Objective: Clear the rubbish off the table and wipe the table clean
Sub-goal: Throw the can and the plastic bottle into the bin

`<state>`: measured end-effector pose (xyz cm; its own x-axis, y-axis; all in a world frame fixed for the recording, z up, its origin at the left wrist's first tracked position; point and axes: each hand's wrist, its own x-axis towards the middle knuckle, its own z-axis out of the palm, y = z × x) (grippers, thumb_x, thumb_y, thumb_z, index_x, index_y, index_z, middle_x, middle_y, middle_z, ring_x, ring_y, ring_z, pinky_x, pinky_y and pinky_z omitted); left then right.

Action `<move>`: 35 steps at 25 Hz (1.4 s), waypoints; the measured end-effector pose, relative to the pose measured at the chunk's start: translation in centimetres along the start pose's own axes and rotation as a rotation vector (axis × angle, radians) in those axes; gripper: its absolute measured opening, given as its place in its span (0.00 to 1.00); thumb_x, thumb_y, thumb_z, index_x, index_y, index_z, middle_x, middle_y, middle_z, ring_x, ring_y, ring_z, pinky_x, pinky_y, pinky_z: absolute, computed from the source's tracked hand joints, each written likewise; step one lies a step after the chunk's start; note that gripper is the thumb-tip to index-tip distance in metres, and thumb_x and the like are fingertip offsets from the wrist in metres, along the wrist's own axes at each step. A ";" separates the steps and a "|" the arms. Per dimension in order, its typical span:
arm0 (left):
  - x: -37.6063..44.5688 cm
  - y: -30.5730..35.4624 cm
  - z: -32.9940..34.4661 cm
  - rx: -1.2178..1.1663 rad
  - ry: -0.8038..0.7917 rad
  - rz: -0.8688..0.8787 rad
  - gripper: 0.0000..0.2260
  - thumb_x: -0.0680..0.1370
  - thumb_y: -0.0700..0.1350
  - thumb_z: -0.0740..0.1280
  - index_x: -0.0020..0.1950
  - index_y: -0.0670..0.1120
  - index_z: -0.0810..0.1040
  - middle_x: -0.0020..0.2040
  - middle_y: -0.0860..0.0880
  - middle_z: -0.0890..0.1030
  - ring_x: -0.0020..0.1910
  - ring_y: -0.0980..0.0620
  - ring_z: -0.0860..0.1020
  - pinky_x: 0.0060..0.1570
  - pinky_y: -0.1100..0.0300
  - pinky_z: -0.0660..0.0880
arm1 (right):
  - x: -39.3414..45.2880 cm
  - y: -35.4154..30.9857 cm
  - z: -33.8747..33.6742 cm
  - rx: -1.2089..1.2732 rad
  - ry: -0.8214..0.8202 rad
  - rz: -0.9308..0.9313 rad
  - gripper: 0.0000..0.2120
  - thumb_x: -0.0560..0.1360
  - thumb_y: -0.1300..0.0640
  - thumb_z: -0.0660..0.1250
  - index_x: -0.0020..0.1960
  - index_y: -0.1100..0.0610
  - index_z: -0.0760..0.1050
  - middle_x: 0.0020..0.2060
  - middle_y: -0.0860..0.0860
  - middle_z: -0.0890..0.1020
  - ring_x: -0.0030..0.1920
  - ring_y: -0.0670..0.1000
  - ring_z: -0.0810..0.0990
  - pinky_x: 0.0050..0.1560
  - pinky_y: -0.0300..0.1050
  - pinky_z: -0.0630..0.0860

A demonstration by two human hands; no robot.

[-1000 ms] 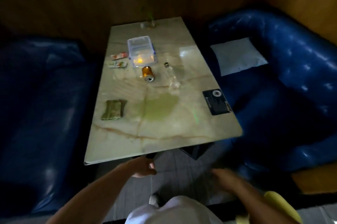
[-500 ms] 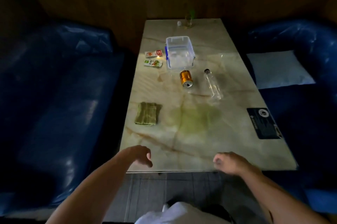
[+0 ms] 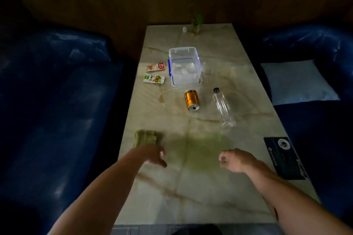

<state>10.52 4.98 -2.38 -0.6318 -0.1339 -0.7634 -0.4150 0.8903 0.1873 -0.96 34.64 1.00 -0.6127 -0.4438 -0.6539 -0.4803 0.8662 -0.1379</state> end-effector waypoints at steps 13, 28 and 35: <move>13.3 7.5 -15.2 0.149 0.304 0.020 0.34 0.69 0.65 0.69 0.71 0.57 0.64 0.67 0.49 0.73 0.64 0.46 0.74 0.57 0.51 0.72 | 14.0 7.3 -11.1 0.061 0.263 0.064 0.27 0.71 0.38 0.64 0.66 0.48 0.65 0.59 0.56 0.74 0.59 0.59 0.77 0.54 0.51 0.75; 19.0 10.6 -15.9 -0.005 0.460 0.095 0.43 0.61 0.64 0.75 0.71 0.62 0.56 0.69 0.47 0.64 0.66 0.41 0.72 0.54 0.43 0.76 | 19.2 7.9 -8.7 0.683 0.268 0.127 0.45 0.65 0.44 0.74 0.74 0.40 0.51 0.60 0.57 0.78 0.55 0.59 0.80 0.52 0.50 0.79; 15.5 11.3 -13.1 -0.345 0.508 -0.042 0.42 0.56 0.72 0.71 0.67 0.63 0.62 0.62 0.48 0.70 0.57 0.41 0.78 0.54 0.43 0.78 | 17.1 8.3 -7.3 0.711 0.238 0.142 0.44 0.65 0.43 0.73 0.73 0.41 0.51 0.58 0.57 0.81 0.51 0.57 0.81 0.49 0.48 0.78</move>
<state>-12.56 7.27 -3.94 -0.8084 -0.4318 -0.4001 -0.5802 0.6994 0.4174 -19.96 32.53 -5.90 -0.7960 -0.2851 -0.5339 0.0834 0.8220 -0.5633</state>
